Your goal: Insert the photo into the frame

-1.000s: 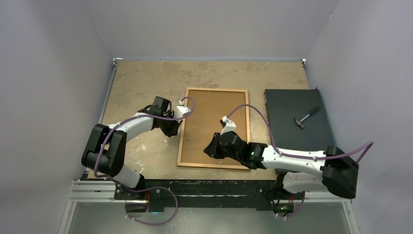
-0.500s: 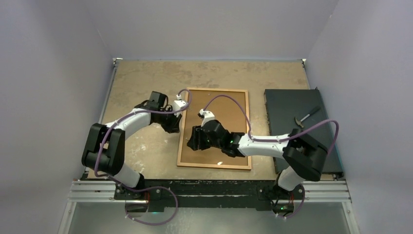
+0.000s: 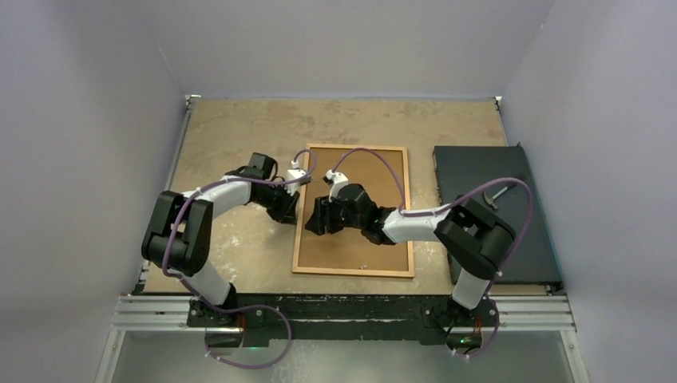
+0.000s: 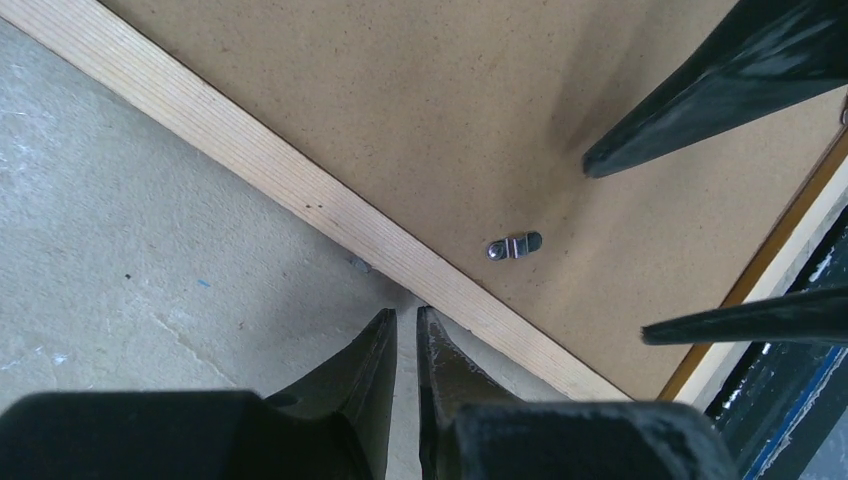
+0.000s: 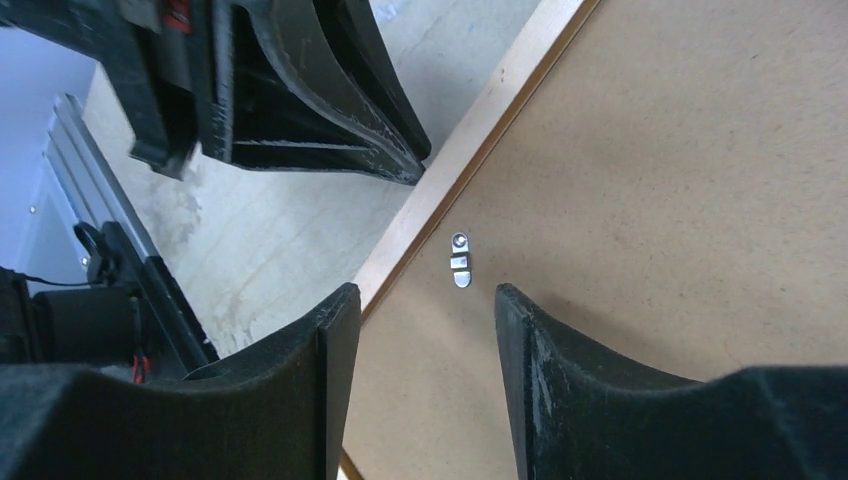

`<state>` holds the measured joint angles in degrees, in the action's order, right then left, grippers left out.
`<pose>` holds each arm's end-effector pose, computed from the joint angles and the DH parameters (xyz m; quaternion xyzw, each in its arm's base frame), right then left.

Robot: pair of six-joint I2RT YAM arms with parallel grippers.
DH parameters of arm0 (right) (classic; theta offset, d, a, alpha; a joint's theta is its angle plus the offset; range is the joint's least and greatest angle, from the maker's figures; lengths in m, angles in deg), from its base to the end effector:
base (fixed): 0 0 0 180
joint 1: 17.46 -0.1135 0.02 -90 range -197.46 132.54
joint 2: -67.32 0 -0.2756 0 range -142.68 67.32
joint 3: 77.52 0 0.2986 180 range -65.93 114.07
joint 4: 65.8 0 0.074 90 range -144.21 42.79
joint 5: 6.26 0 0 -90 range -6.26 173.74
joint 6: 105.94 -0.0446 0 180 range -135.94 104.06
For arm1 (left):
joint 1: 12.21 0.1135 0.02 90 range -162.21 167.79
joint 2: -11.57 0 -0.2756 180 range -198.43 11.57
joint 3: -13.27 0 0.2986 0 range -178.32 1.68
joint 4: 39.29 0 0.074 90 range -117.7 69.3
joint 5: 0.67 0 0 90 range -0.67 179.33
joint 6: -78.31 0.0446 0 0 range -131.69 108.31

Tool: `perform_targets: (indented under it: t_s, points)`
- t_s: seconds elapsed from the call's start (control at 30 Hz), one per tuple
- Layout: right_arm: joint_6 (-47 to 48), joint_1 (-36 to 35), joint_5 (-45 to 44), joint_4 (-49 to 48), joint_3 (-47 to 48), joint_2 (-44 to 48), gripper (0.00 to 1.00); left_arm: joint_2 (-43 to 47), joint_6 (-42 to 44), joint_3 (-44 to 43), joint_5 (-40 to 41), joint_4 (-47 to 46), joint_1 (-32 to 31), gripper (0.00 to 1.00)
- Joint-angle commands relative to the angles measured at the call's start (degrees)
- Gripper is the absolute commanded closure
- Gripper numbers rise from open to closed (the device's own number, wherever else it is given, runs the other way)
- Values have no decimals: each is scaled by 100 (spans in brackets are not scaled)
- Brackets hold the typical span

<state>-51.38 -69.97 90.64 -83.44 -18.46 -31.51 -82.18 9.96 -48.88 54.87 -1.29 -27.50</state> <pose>0.2400 0.3217 0.1503 -0.1561 0.8140 0.4228 0.3663 0.3126 -0.1116 0.1282 0.3476 0.8750 -0.2817 0.1850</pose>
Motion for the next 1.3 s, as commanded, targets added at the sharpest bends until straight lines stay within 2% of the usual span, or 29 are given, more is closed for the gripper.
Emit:
perform_targets:
  t_s: [0.0, 0.13, 0.3, 0.57, 0.83, 1.27]
  points:
    - [172, -10, 443, -548, 216, -280, 46, -59, 84, -91, -359, -27, 12, 89]
    - [180, -12, 497, -463, 324, -428, 48, -29, 185, -292, -404, 239, 150, 87]
    - [131, -8, 526, -572, 186, -423, 47, 98, 139, -350, -573, 351, 281, 73]
    - [38, -9, 609, -822, 130, -657, 48, -172, 35, -268, -739, 203, 285, 67]
    - [80, -6, 483, -876, 41, -647, 49, -411, -91, -124, -621, -112, 279, 71]
    - [-50, -41, 594, -989, -85, -716, 52, -524, -87, -198, -533, -99, 272, 78]
